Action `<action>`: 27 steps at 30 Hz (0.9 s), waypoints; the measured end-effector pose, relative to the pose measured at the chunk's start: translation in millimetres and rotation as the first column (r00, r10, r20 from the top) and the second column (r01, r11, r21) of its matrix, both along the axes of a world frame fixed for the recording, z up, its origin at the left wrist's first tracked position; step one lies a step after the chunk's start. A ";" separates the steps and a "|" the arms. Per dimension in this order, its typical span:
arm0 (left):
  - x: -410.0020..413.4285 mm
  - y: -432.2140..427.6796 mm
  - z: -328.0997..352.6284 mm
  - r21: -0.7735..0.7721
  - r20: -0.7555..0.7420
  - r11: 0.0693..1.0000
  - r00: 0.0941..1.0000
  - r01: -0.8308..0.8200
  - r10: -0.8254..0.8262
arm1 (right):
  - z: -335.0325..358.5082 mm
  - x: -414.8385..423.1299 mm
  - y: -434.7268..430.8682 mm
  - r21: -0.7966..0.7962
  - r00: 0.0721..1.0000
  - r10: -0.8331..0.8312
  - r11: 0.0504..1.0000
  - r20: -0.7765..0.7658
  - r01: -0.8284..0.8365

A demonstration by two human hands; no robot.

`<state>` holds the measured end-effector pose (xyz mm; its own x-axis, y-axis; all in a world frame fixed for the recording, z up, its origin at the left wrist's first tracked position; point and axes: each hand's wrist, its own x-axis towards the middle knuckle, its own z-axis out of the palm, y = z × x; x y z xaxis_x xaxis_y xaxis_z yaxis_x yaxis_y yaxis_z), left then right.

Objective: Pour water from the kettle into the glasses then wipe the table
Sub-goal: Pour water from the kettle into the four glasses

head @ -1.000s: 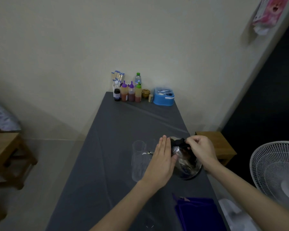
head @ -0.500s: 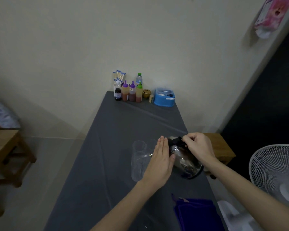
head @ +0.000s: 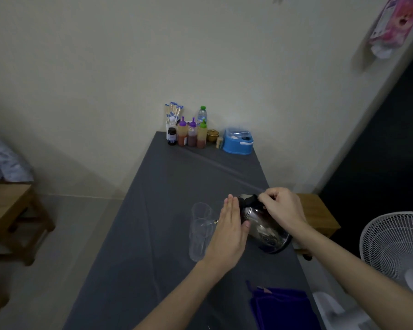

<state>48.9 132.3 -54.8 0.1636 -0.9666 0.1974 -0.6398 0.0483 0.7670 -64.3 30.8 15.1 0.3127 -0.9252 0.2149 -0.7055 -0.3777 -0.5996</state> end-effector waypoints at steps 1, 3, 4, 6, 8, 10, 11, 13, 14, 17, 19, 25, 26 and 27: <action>-0.3 -0.1 -0.4 0.001 0.001 1.000 1.000 -0.001 0.001 | -0.1 0.2 0.0 -0.001 1.000 0.002 1.000 -0.002 -0.002; -0.1 -0.2 -1.8 0.000 0.002 1.000 1.000 0.000 0.000 | -0.3 0.7 -0.3 0.000 1.000 -0.001 1.000 -0.010 0.001; 0.0 -0.4 -2.6 0.002 0.002 1.000 1.000 -0.002 0.002 | -0.4 0.8 -0.6 0.000 1.000 -0.005 1.000 -0.014 0.005; 0.1 -1.2 -3.7 0.011 0.001 1.000 1.000 -0.007 0.007 | -0.7 0.8 -1.7 -0.003 1.000 -0.010 1.000 -0.016 0.010; -0.3 -1.6 -4.5 0.011 -0.005 1.000 1.000 -0.006 0.006 | -0.8 1.1 -2.0 -0.008 1.000 -0.004 1.000 -0.021 0.004; -0.7 -1.8 -5.6 0.009 -0.005 1.000 1.000 -0.009 0.009 | -0.7 1.5 -1.5 -0.012 0.999 0.006 1.000 -0.033 -0.006; -0.5 -2.0 -6.2 0.008 -0.007 1.000 1.000 -0.009 0.009 | -0.5 1.6 -1.4 -0.014 0.999 0.009 1.000 -0.040 -0.009; -0.8 -2.5 -6.8 0.000 -0.018 1.000 1.000 -0.008 0.008 | 0.8 2.3 -0.9 -0.025 0.998 0.016 1.000 -0.053 -0.017; -1.0 -2.1 -6.7 -0.006 -0.023 1.000 1.000 -0.008 0.008 | 1.5 2.6 -0.4 -0.029 0.998 0.021 0.999 -0.055 -0.022; -0.5 -2.4 -7.0 -0.014 -0.023 1.000 1.000 -0.015 0.014 | 3.4 3.3 1.8 -0.037 0.998 0.031 0.999 -0.062 -0.033; -0.3 -1.6 -7.7 -0.016 -0.021 1.000 1.000 -0.016 0.015 | 3.7 3.5 2.8 -0.044 0.997 0.028 0.999 -0.071 -0.031; -2.7 -0.9 -9.2 -0.026 -0.020 1.000 1.000 -0.012 0.011 | 4.8 3.9 3.3 -0.064 0.997 0.016 0.998 -0.081 -0.022; -2.2 -1.3 -9.0 -0.027 -0.017 1.000 1.000 -0.012 0.012 | 4.9 3.8 3.4 -0.070 0.997 0.019 0.997 -0.081 -0.024; -1.8 -1.7 -9.1 -0.028 -0.014 1.000 1.000 -0.014 0.014 | 4.8 3.4 3.5 -0.073 0.996 0.018 0.997 -0.083 -0.024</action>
<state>47.1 130.6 -63.9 0.1799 -0.9583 0.2221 -0.6301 0.0611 0.7741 -60.9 34.3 19.9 0.3515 -0.9008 0.2550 -0.7428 -0.4342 -0.5097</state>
